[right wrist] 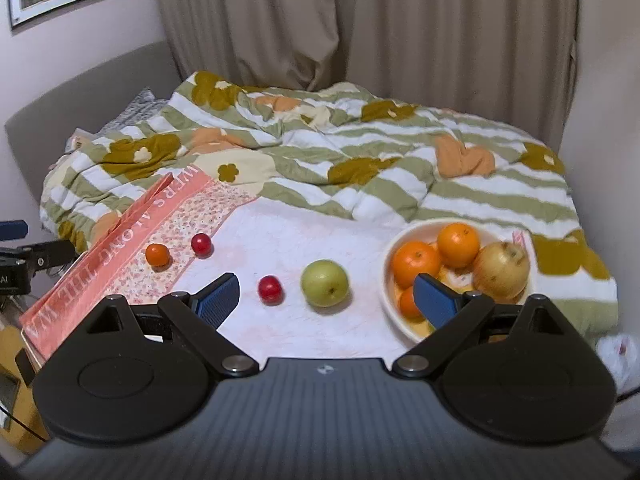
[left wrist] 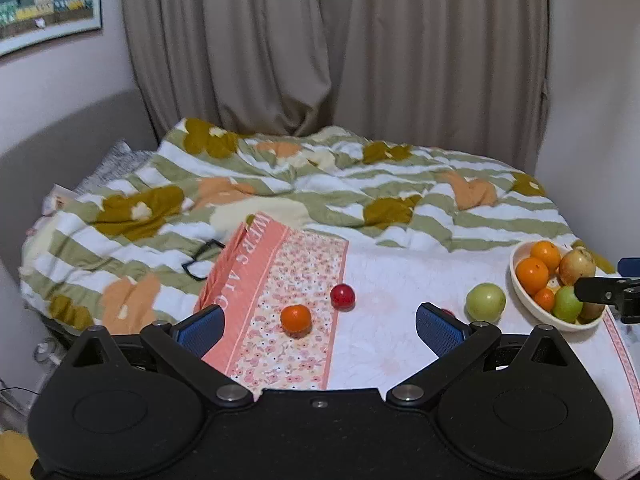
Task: Organize fruits
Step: 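Grasp a towel mandarin with the left tool while the right tool grasps a cherry tomato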
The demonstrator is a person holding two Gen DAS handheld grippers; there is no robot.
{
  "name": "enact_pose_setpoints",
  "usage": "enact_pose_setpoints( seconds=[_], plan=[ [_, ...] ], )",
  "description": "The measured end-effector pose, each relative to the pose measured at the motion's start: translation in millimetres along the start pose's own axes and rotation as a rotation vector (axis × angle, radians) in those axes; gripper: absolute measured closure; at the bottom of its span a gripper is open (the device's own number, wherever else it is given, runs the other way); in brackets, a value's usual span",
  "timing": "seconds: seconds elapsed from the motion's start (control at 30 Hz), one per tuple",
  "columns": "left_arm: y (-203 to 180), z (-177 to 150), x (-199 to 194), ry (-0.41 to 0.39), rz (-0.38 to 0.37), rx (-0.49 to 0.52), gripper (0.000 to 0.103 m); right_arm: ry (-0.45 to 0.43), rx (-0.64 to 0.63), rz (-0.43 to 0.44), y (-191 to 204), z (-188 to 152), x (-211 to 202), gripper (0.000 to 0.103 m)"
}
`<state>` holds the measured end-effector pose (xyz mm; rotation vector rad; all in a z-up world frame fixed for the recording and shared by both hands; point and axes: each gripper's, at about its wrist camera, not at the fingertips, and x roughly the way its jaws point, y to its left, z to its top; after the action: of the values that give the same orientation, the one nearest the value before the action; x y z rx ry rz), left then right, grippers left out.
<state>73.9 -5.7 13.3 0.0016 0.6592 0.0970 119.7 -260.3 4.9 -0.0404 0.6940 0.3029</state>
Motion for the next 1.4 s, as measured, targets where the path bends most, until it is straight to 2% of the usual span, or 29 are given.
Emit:
enact_pose_setpoints(
  seconds=[0.33, 0.57, 0.63, 0.73, 0.83, 1.23, 1.3, 1.4],
  plan=[
    [57, 7, 57, 0.087, -0.129, 0.027, 0.002, 0.069, 0.108, -0.108, 53, -4, 41, 0.0],
    [78, 18, 105, 0.148, -0.211, 0.045, 0.003, 0.131, 0.146, -0.168, 74, 1, 84, 0.0],
    [79, 19, 119, 0.171, -0.224, 0.05, 0.008, 0.151, 0.152, -0.175, 77, 2, 98, 0.0],
    [80, 18, 141, 0.218, -0.241, 0.042, 0.01, 0.188, 0.169, -0.172, 78, 2, 119, 0.0],
    [80, 15, 160, 0.267, -0.254, 0.022, 0.018, 0.226, 0.183, -0.16, 77, -1, 138, 0.0],
    [73, 7, 210, 0.389, -0.242, -0.068, 0.032, 0.311, 0.181, -0.131, 68, -9, 185, 0.001],
    [72, 7, 214, 0.4, -0.239, -0.083, 0.045, 0.313, 0.161, -0.12, 68, -10, 189, 0.001],
    [71, 5, 219, 0.41, -0.231, -0.091, 0.05, 0.312, 0.14, -0.11, 69, -10, 193, 0.003]
  ],
)
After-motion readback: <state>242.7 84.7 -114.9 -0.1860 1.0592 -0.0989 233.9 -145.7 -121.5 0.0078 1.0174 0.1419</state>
